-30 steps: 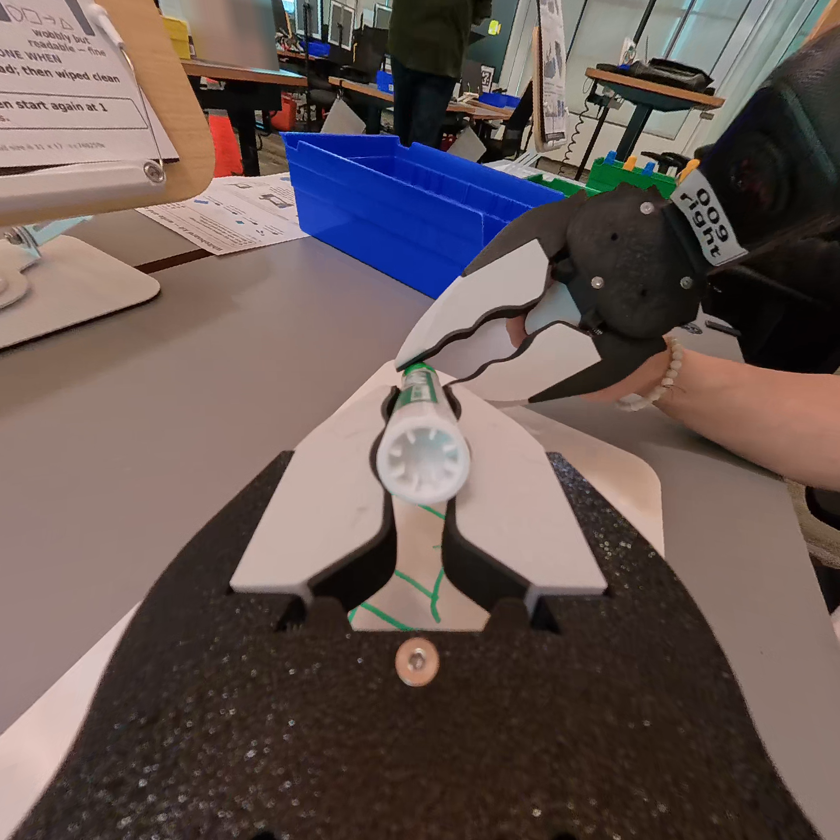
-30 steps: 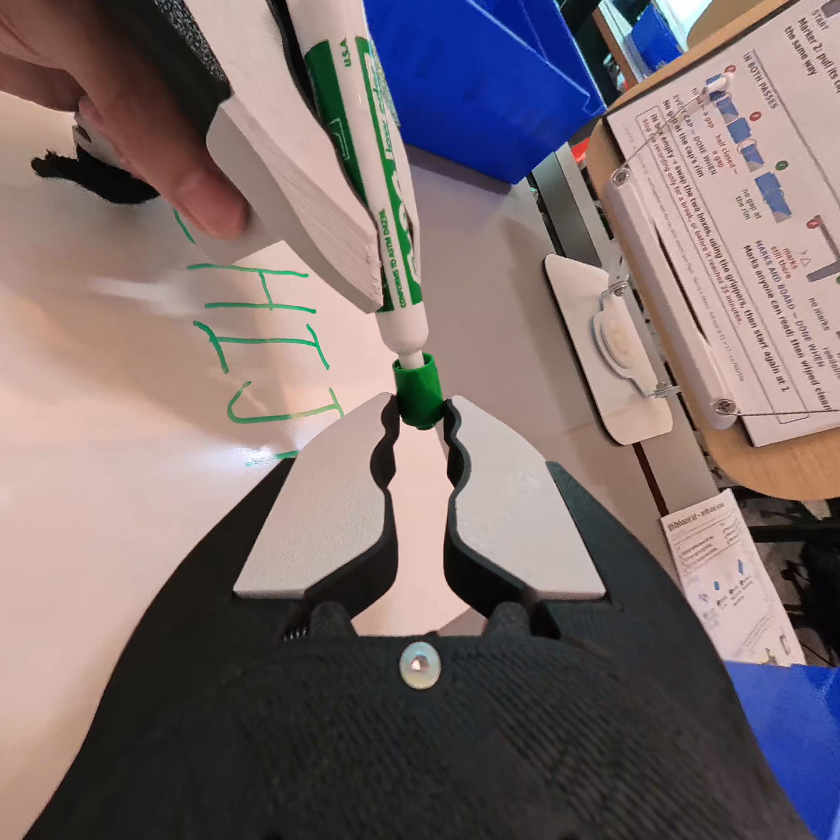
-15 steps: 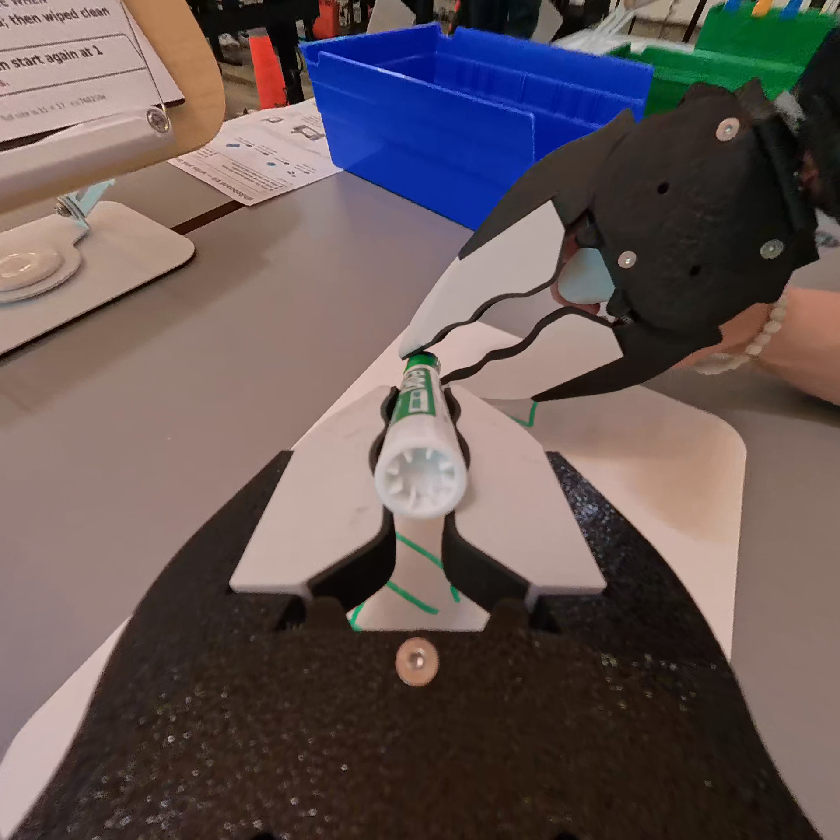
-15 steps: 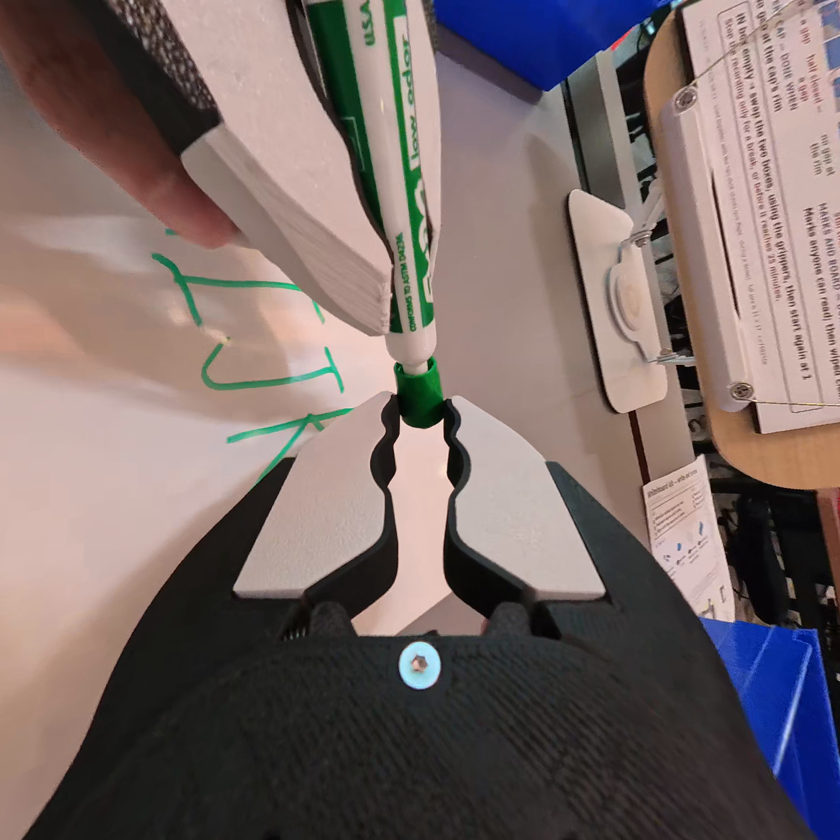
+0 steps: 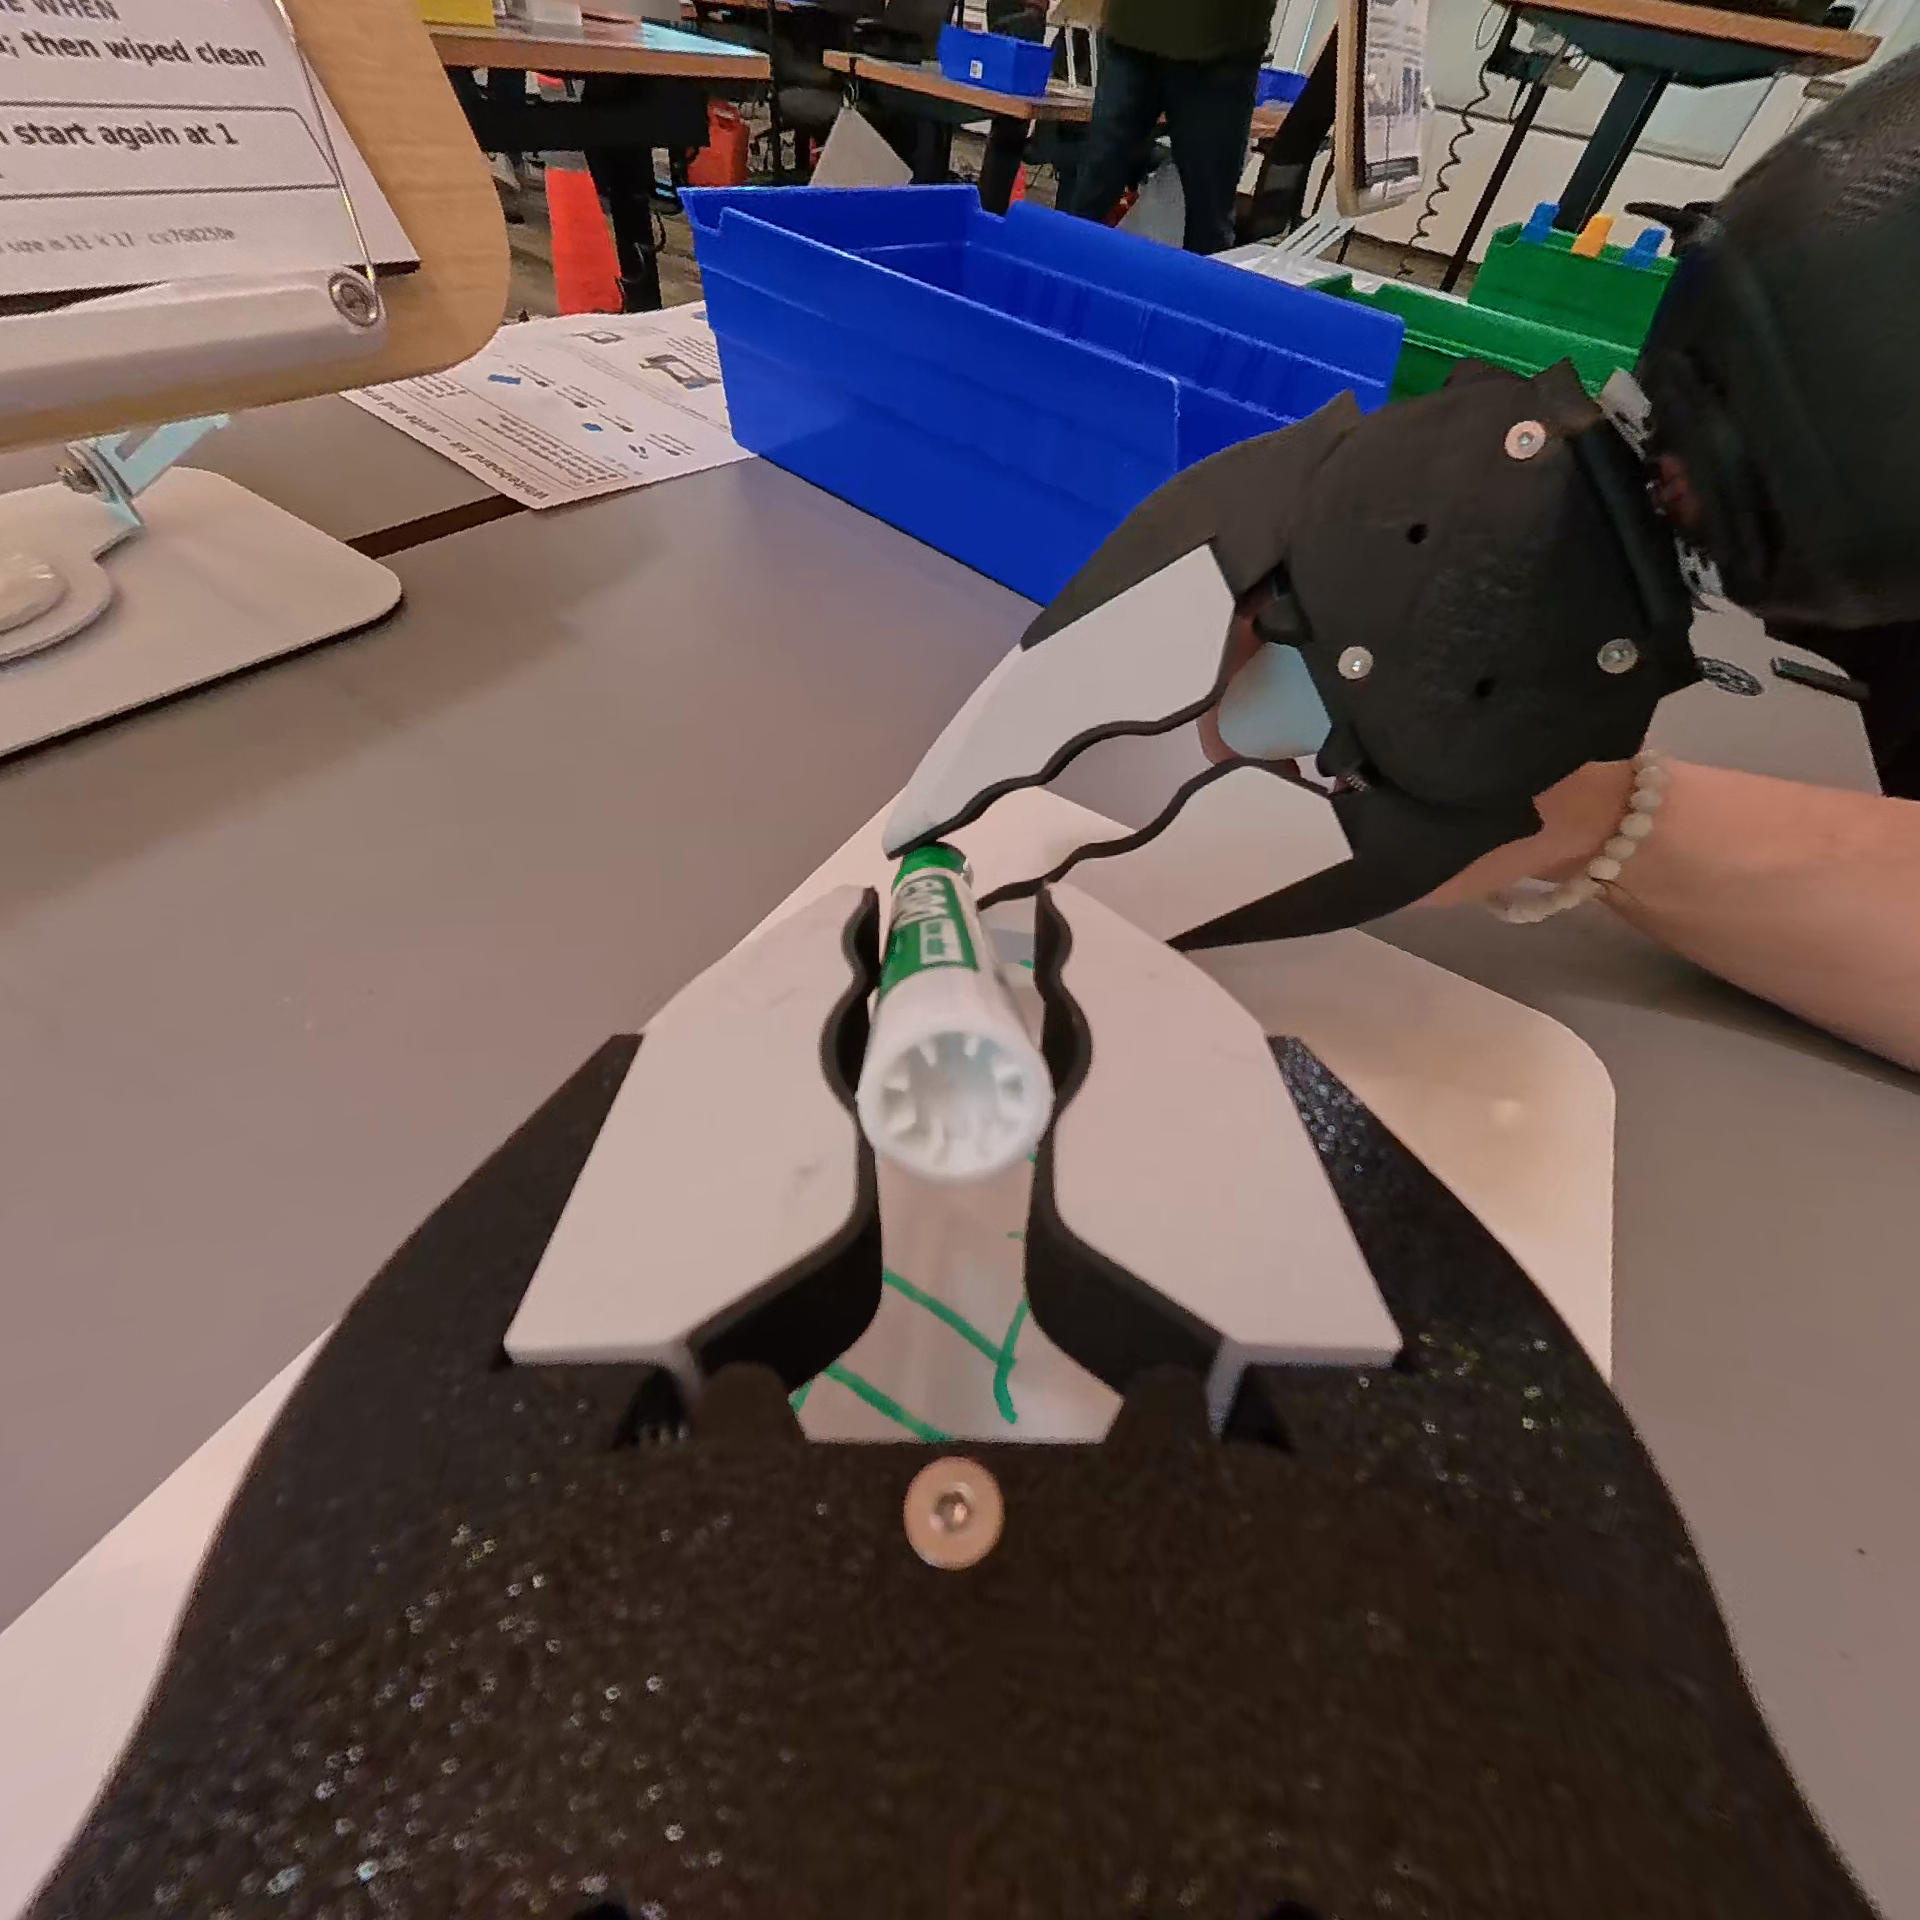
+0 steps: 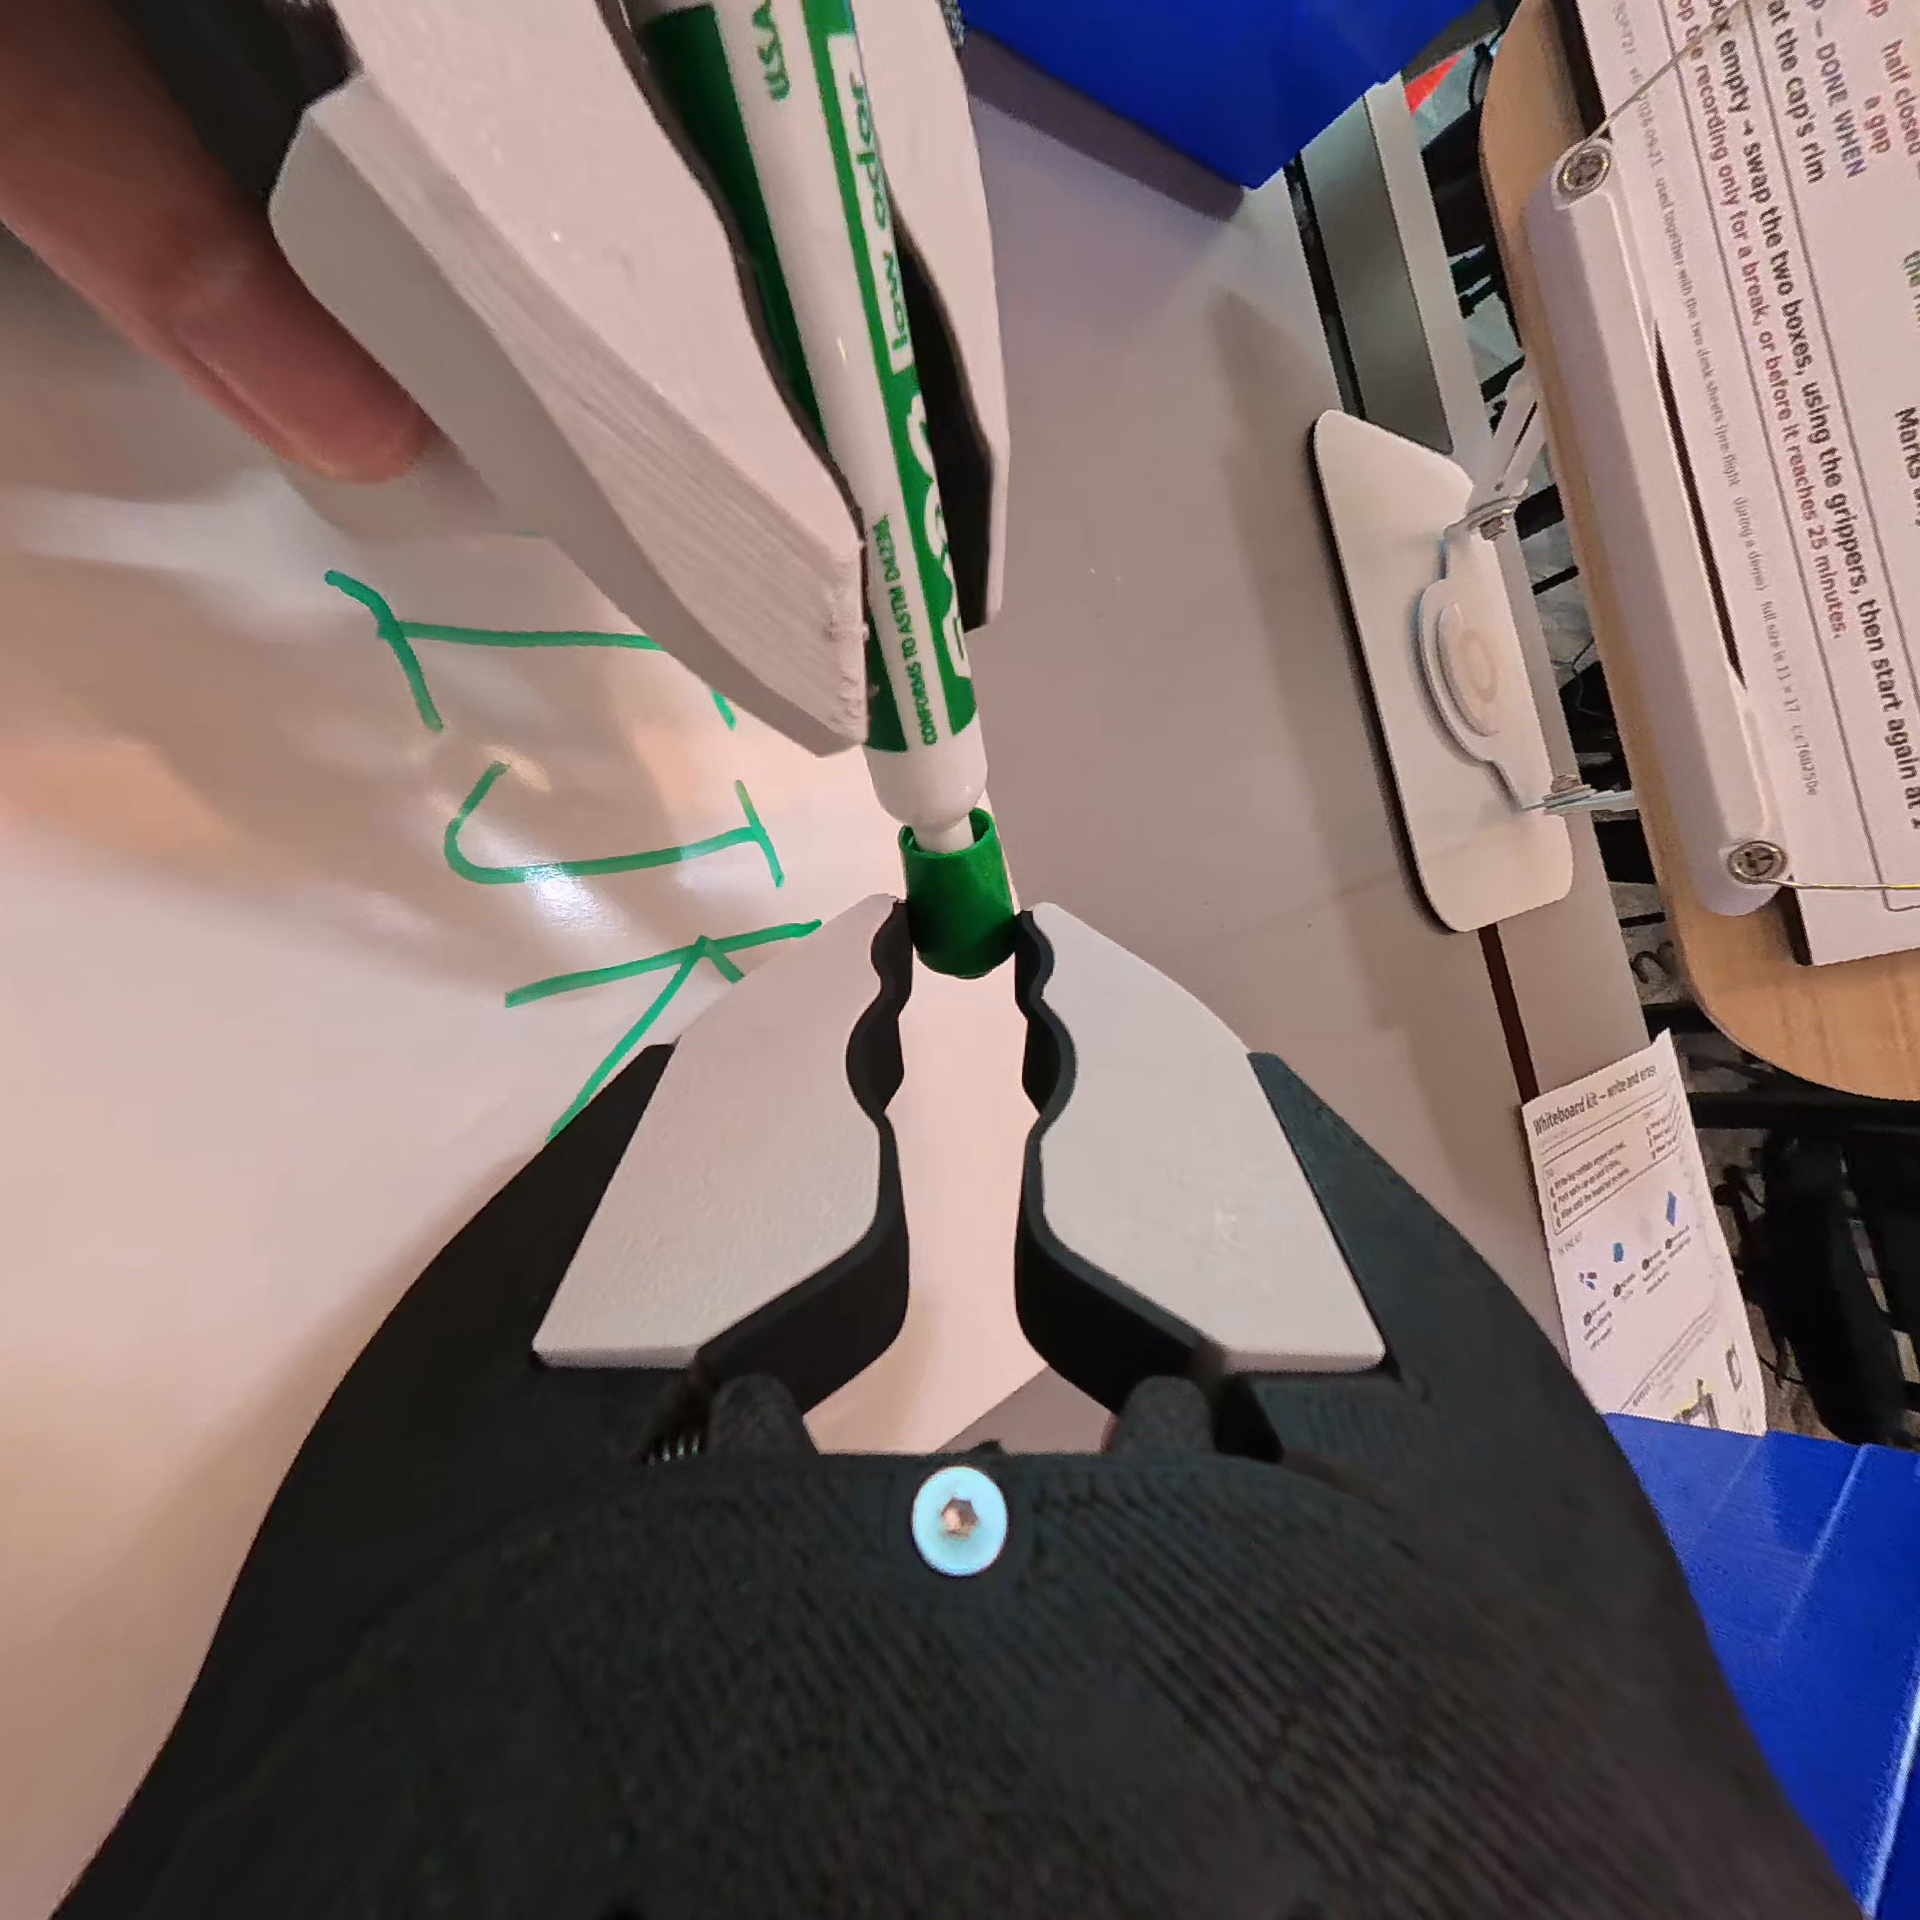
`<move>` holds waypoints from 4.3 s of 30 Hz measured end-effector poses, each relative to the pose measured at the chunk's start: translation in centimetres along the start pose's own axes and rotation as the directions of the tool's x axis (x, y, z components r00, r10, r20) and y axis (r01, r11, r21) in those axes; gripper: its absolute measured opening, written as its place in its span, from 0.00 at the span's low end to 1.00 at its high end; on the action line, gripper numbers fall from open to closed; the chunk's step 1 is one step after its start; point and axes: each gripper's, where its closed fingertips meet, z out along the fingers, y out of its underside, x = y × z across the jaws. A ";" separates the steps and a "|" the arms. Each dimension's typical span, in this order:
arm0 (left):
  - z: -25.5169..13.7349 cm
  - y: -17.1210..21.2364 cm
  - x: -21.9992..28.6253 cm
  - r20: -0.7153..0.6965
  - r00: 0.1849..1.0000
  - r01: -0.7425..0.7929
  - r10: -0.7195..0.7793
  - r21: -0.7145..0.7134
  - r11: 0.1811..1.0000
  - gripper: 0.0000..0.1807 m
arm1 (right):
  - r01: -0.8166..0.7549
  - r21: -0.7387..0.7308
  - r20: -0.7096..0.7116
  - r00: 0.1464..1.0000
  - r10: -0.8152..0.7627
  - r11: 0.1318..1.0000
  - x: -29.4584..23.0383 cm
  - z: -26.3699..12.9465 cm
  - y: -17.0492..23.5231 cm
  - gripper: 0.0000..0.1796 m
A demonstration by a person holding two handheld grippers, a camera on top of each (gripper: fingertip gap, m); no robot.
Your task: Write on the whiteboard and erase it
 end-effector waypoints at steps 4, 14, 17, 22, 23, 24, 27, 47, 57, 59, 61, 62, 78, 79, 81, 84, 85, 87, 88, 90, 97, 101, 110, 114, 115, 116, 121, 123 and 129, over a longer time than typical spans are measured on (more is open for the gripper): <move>-0.1 -0.2 -0.3 0.031 0.999 -0.026 0.026 0.013 1.000 0.14 | -0.003 0.005 -0.002 1.000 0.003 1.000 0.1 0.0 -0.1 0.11; -0.4 -0.7 0.1 -0.039 0.998 0.055 -0.053 0.043 0.998 0.14 | -0.019 0.004 -0.011 1.000 0.019 1.000 0.5 -0.3 0.3 0.11; -0.5 -0.2 -0.5 0.005 1.000 -0.002 0.002 0.009 1.000 0.11 | -0.012 0.006 -0.019 1.000 0.012 1.000 0.6 -0.3 0.2 0.11; -0.6 0.2 -0.4 -0.008 1.000 -0.017 0.017 -0.018 1.000 0.11 | 0.025 0.021 -0.027 0.999 -0.024 0.999 0.5 -0.6 0.1 0.11; -0.7 0.3 -0.4 -0.006 1.000 -0.021 0.021 -0.022 1.000 0.11 | 0.017 0.031 -0.026 1.000 -0.016 0.999 0.5 -0.6 0.0 0.11; -0.8 0.3 -0.4 -0.006 1.000 -0.027 0.027 -0.030 0.999 0.11 | 0.007 0.036 -0.015 1.000 -0.006 0.999 0.4 -0.7 -0.1 0.11; -1.0 0.2 -0.4 -0.007 1.000 -0.023 0.023 -0.045 0.999 0.11 | 0.010 0.046 -0.028 1.000 -0.009 0.999 0.5 -0.8 -0.3 0.10; -0.7 0.7 -0.3 -0.012 0.998 0.056 -0.057 -0.057 0.997 0.11 | 0.128 -0.083 -0.108 0.985 -0.137 0.988 0.5 -0.6 0.1 0.10; -0.2 0.2 -0.4 0.071 0.991 -0.106 0.112 -0.084 0.991 0.11 | 0.105 -0.021 -0.094 0.990 -0.106 0.994 0.7 -0.6 -0.3 0.11; -0.5 -0.1 -0.5 0.030 0.999 -0.038 0.039 -0.043 0.998 0.11 | 0.047 0.031 -0.058 0.997 -0.045 0.998 0.8 -0.8 -0.7 0.11; -0.9 -0.8 -0.7 -0.016 0.999 0.052 -0.051 0.024 0.998 0.11 | 0.020 0.124 -0.054 0.998 -0.013 0.992 1.3 -1.3 -1.6 0.12; -1.2 -1.1 -0.7 -0.048 0.995 0.093 -0.091 0.053 0.994 0.11 | 0.021 0.160 -0.045 0.999 -0.014 0.987 1.4 -1.7 -1.9 0.12; -3.4 -4.6 0.4 -0.346 0.909 0.334 -0.233 0.271 0.903 0.21 | -0.179 0.253 0.171 0.976 0.138 0.951 0.9 -4.8 -3.0 0.11; -3.6 -4.9 0.2 -0.337 0.914 0.328 -0.225 0.291 0.899 0.25 | -0.215 0.230 0.153 0.971 0.183 0.949 1.7 -5.2 -2.5 0.11; -4.1 -5.3 -0.1 -0.318 0.925 0.315 -0.210 0.329 0.890 0.29 | -0.292 0.203 0.075 0.956 0.282 0.935 3.8 -6.7 -1.0 0.11; -4.6 -5.8 -0.5 -0.291 0.934 0.311 -0.208 0.374 0.874 0.28 | -0.434 0.210 -0.089 0.884 0.459 0.876 8.3 -11.0 2.4 0.11; -4.7 -5.9 -0.4 -0.292 0.934 0.312 -0.208 0.377 0.872 0.28 | -0.492 0.218 -0.142 0.839 0.526 0.843 9.9 -12.9 3.9 0.11; -4.5 -5.6 -0.1 -0.293 0.933 0.311 -0.211 0.355 0.882 0.28 | -0.594 0.250 -0.284 0.710 0.645 0.764 13.6 -16.7 7.8 0.11; -4.3 -5.5 0.2 -0.298 0.932 0.305 -0.205 0.341 0.889 0.28 | -0.652 0.230 -0.328 0.647 0.689 0.722 14.8 -18.1 10.1 0.11; -3.9 -5.2 0.8 -0.306 0.932 0.292 -0.194 0.316 0.903 0.27 | -0.746 0.198 -0.416 0.524 0.744 0.636 17.0 -19.7 14.8 0.11; -3.2 -4.8 1.6 -0.317 0.934 0.258 -0.165 0.278 0.925 0.25 | -0.911 -0.037 -0.496 0.374 0.784 0.411 19.5 -15.2 23.5 0.11; -3.2 -4.6 1.2 -0.326 0.926 0.289 -0.191 0.285 0.914 0.24 | -0.925 -0.188 -0.506 0.380 0.774 0.332 19.4 -11.8 26.3 0.11; -2.9 -4.1 0.8 -0.313 0.928 0.289 -0.202 0.264 0.920 0.24 | -0.882 -0.406 -0.492 0.432 0.756 0.239 16.6 -9.0 28.6 0.12; -2.6 -3.9 1.3 -0.327 0.926 0.278 -0.189 0.251 0.927 0.25 | -0.847 -0.503 -0.439 0.424 0.792 0.174 14.4 -8.1 28.6 0.12; -2.5 -3.9 1.5 -0.329 0.927 0.267 -0.179 0.245 0.932 0.26 | -0.849 -0.493 -0.432 0.431 0.792 0.192 14.6 -7.9 28.3 0.15; -2.5 -3.8 1.7 -0.330 0.929 0.254 -0.168 0.238 0.937 0.27 | -0.839 -0.505 -0.429 0.446 0.786 0.200 14.7 -8.0 28.0 0.21; -4.8 -6.0 1.8 -0.272 0.961 0.134 -0.047 0.311 0.941 0.34 | -0.747 -0.601 -0.339 0.559 0.757 0.282 16.2 -10.0 24.4 0.45; -7.7 -7.6 0.3 -0.137 0.990 0.022 0.024 0.329 0.944 0.35 | -0.743 -0.527 -0.325 0.624 0.711 0.411 18.2 -11.1 21.5 0.53; -20.2 -6.8 -13.0 0.313 0.937 -0.153 0.156 -0.036 0.988 0.38 | -0.627 -0.129 -0.257 0.770 0.584 0.769 18.7 -14.2 11.1 0.59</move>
